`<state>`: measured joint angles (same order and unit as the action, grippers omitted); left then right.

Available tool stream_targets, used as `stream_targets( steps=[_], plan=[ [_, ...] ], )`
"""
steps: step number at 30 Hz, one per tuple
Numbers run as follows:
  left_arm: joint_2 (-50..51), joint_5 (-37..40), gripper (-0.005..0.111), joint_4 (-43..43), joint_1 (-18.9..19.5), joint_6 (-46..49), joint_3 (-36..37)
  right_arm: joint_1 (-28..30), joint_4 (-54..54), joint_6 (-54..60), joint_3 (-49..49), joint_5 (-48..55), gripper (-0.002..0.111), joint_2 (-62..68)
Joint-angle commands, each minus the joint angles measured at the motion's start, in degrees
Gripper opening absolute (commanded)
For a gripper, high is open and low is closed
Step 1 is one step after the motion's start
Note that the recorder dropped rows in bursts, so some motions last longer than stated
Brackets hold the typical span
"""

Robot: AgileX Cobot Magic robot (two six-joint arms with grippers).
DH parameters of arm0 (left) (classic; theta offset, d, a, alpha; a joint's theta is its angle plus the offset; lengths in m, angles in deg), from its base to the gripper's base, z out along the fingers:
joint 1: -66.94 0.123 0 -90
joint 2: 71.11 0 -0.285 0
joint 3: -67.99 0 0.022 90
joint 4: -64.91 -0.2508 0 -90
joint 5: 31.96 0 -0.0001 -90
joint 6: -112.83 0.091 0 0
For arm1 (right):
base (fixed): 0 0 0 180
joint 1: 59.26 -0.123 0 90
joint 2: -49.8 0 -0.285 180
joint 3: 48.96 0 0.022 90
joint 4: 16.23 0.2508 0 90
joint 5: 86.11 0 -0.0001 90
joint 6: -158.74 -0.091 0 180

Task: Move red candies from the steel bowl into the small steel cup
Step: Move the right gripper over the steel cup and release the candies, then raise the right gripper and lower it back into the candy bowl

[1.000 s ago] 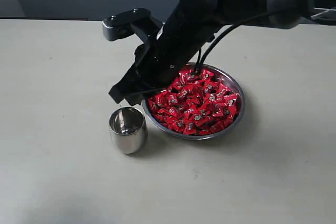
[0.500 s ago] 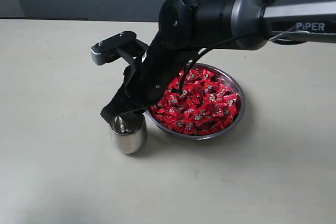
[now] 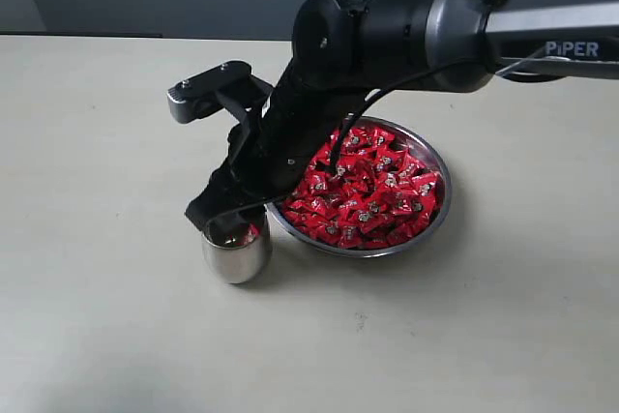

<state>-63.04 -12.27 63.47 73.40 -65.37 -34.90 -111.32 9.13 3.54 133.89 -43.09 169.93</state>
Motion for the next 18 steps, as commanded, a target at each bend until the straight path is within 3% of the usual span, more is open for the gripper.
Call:
stream_targets(
  steps=[1, 10, 18],
  plan=[
    [-0.27, -0.55, 0.0, -0.11, -0.28, -0.11, 0.11, 0.08, -0.26, 0.22, 0.39, 0.14, 0.039, -0.51],
    [-0.27, -0.55, 0.0, -0.11, -0.28, -0.11, 0.11, 0.08, -9.43, -4.04, 2.55, -0.33, 0.039, -6.61],
    [-0.27, -0.55, 0.0, -0.11, -0.28, -0.11, 0.11, 1.21, -38.21, -25.19, 2.55, 1.16, 0.039, -10.36]
  ],
)
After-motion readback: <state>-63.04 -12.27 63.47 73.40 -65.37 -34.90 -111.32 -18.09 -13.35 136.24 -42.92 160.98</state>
